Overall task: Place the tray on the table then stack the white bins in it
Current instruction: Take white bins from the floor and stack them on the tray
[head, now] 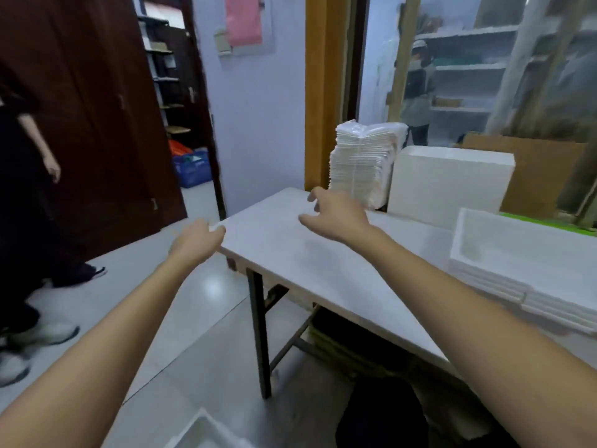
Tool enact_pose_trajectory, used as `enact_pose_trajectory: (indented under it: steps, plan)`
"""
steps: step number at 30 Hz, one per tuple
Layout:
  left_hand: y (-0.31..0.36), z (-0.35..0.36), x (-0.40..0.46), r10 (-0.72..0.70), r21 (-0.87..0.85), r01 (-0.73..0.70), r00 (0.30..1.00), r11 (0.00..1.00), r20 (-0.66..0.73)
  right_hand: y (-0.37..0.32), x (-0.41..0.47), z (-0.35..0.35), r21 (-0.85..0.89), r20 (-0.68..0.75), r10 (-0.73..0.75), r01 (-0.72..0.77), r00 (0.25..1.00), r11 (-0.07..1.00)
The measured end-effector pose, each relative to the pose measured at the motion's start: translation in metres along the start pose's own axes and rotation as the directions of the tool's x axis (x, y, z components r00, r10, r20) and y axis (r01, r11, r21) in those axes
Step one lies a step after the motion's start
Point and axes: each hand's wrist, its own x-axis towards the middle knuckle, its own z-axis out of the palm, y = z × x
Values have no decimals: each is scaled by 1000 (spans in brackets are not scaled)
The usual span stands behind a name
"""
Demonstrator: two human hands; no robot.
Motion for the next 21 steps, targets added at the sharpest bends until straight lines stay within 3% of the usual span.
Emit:
enact_pose_trajectory:
  steps: [4,7,13,21]
  plan:
    - [-109,5,-21,-198,-53,192,965,980,-174,-54,-6,78,75,184,-118,106,976,991]
    - [-182,32,-44,-313,-73,304,927,950,-208,-77,-27,142,107,321,-173,146,931,983]
    - [-296,115,-105,-513,-40,514,843,857,-162,-74,-71,260,75,548,-156,137,822,988]
    - [-380,217,-173,-671,76,673,739,736,-54,-38,-108,376,-13,687,-86,131,721,991]
